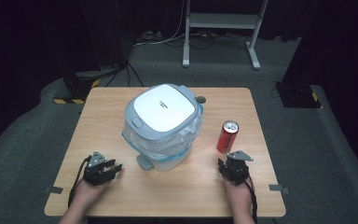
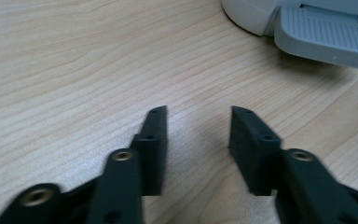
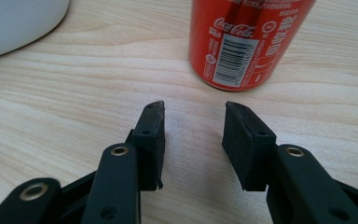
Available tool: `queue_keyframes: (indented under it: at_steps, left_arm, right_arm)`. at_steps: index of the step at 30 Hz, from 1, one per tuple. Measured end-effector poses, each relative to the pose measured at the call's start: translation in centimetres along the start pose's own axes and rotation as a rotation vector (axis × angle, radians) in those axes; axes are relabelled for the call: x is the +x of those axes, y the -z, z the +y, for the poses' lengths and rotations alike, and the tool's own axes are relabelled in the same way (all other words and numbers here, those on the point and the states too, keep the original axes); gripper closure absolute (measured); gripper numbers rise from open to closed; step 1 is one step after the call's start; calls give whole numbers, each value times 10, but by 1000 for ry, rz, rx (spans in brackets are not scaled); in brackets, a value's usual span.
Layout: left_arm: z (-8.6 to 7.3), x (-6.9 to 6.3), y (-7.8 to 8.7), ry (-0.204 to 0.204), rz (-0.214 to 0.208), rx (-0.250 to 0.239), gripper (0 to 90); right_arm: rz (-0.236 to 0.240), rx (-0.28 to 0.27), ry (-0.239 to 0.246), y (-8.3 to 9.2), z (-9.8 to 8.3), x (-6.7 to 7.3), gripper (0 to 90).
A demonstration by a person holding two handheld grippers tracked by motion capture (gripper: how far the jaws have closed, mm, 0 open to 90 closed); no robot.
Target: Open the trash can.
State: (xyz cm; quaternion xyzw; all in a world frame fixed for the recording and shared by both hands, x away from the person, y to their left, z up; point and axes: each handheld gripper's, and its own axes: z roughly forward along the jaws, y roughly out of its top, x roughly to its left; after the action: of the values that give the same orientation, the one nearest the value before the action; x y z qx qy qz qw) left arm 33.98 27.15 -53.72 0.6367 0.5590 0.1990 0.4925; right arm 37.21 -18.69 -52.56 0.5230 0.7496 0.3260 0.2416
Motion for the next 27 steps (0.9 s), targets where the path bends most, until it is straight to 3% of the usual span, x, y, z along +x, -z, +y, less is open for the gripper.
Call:
queue_keyframes:
  at_steps: [2,6,9,10,14,19,20,23,27]
  left_arm:
    - [1,0,0,-24,-1,5,645]
    - [14,-9,-3,22,-36,-85,732]
    - [17,-14,-8,38,-45,-111,757]
    - [18,-17,-15,11,-48,-98,774]
    - [18,-26,-32,18,-35,-107,809]
    - [17,-29,-43,21,-23,-119,782]
    - [17,-30,-43,3,-23,-111,768]
    - [17,-36,-46,4,-37,-111,756]
    - [14,-43,-52,-46,-33,-101,794]
  right_arm:
    - [5,0,4,0,0,0,586]
    - [14,3,16,2,-1,3,569]
    - [14,1,20,2,-2,3,569]
    - [13,0,19,2,-2,4,569]
    - [7,-1,22,2,-2,6,570]
    - [12,2,12,2,-2,7,569]
    - [12,2,11,2,-2,7,569]
    - [10,2,12,2,-1,8,563]
    - [10,0,16,1,-1,8,561]
